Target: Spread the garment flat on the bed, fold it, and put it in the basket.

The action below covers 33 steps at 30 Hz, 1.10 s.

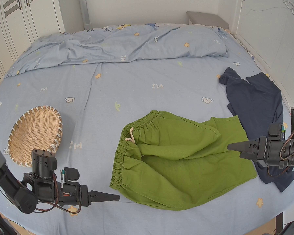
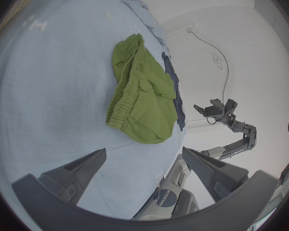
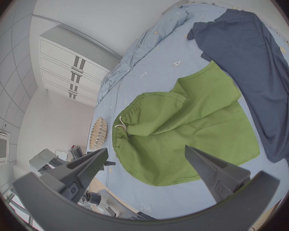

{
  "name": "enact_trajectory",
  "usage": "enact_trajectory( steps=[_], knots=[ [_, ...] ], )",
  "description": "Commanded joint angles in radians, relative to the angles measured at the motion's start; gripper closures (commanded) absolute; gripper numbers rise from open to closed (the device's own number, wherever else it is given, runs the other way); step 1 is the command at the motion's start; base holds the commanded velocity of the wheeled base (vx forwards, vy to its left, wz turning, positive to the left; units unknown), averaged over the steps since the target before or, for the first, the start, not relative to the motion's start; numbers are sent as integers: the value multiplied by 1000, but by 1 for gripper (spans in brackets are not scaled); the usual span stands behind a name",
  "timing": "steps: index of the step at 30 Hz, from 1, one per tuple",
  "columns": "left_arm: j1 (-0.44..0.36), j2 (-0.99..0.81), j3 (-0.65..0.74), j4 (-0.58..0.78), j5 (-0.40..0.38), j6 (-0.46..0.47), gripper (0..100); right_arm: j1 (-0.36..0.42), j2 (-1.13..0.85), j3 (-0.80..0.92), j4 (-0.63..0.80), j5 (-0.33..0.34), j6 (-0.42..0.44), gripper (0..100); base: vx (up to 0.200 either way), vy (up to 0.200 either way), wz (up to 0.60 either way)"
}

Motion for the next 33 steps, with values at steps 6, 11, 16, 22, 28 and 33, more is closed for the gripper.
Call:
enact_trajectory(
  steps=[6,11,16,22,28,33],
  knots=[
    [-18,203,-58,-85,-11,-89,0,-2,10,5,-1,2,-4,0,0,0,0],
    [-16,254,-68,-214,-11,-125,0,-1,10,5,-2,2,-3,0,0,0,0],
    [-12,317,-49,-410,-10,-181,0,-2,10,5,-2,2,-3,0,0,0,0],
    [-9,395,-3,-646,-10,-231,0,1,15,5,-2,4,-3,0,0,0,0],
    [-12,410,17,-678,-13,-263,100,-1,28,3,-2,2,-3,0,0,0,0],
    [-10,409,31,-678,-20,-264,100,1,28,3,-2,2,-3,0,0,0,0]
  ],
)
